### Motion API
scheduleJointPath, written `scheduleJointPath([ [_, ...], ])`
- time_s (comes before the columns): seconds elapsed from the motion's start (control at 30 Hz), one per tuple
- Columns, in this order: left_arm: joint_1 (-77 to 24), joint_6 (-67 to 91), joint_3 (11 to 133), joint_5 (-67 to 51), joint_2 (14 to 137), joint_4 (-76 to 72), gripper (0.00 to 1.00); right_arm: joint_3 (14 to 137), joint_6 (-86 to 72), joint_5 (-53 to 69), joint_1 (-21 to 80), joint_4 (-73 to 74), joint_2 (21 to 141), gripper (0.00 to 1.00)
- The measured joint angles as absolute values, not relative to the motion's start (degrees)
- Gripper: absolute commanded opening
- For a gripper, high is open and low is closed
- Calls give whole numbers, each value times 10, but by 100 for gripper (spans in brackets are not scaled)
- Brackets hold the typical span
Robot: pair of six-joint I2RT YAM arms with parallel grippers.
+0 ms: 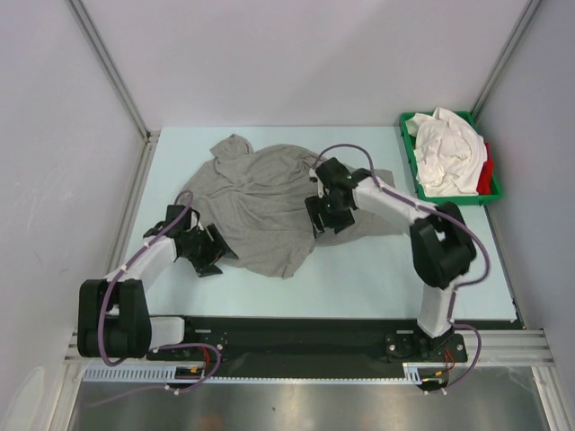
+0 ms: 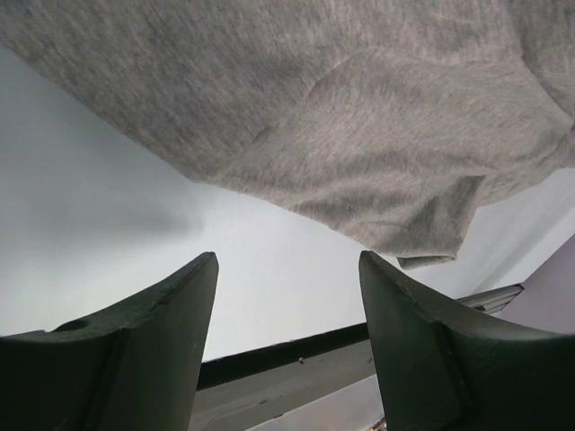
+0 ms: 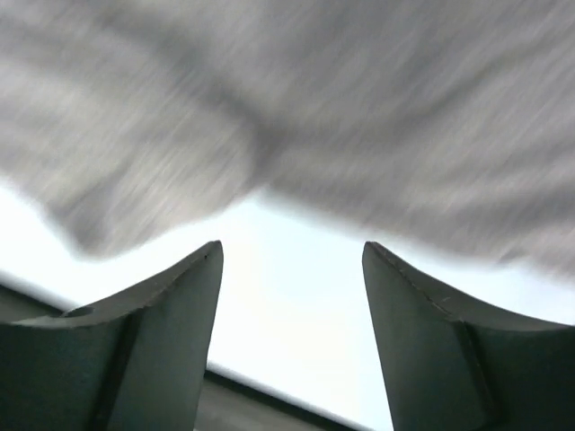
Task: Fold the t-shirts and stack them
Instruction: Flatten the tshirt out
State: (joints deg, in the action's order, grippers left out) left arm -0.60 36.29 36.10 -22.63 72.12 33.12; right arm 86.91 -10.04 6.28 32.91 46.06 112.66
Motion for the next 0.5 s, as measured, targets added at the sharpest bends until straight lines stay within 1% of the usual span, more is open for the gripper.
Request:
scheduleJointPath([
  [0.1,-6,360,361,-227,741,321,69,775,-127,102,363,421,1019,70],
  [0.2,-6,360,361,-227,755,312,68,676,-181,176,402,328,948,68],
  [0.3,-6,360,363,-226,769,306,67,606,-235,223,430,247,943,66],
  [0.4,-6,359,368,-221,788,304,66,556,-286,253,431,183,956,62],
  [0.43,-6,359,369,-220,794,302,65,547,-300,259,429,165,961,60],
  [0.47,-6,359,371,-218,799,302,65,540,-312,265,428,146,966,53],
  [0.5,-6,359,373,-218,801,302,65,536,-322,271,426,128,971,50],
])
